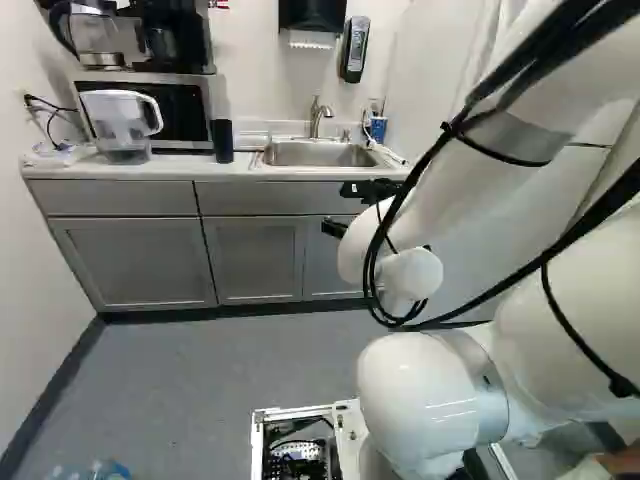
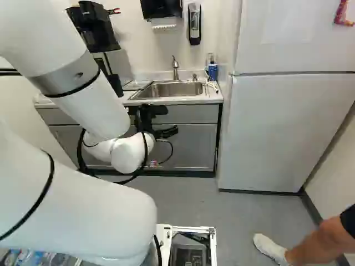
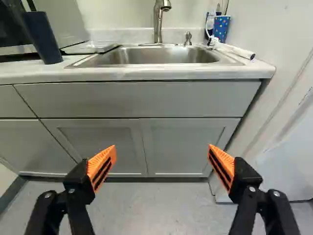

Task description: Rinse the cup and place it in the tray

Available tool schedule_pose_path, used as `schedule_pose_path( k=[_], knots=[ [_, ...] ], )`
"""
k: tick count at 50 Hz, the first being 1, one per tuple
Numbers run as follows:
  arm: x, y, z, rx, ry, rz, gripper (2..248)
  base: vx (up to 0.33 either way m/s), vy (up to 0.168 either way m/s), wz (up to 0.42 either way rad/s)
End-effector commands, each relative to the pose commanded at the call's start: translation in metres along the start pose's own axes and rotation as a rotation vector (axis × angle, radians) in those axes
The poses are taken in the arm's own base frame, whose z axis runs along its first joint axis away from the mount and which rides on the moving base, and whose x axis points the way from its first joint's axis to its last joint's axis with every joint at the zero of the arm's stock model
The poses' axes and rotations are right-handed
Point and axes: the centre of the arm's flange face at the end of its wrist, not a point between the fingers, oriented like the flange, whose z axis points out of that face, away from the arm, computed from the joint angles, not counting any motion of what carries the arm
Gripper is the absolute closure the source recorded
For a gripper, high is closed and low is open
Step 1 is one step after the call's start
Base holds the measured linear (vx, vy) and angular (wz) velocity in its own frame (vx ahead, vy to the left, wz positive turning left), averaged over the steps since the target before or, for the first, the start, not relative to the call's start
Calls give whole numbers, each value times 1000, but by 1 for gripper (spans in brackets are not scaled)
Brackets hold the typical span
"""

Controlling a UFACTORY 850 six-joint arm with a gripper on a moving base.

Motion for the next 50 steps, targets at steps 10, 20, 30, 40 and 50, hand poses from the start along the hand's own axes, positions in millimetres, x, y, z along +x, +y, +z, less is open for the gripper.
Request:
schedule_pose_path(
  k=[10,20,30,40,50],
  knots=[
    [0,0,0,0,0,0,3,0,0,0],
    [0,0,0,0,0,0,3,0,0,0],
    [6,0,-1,0,20,0,3,0,0,0],
    [15,1,0,-5,47,2,3,0,0,0],
    [27,5,3,-18,74,5,3,0,0,0]
  ],
)
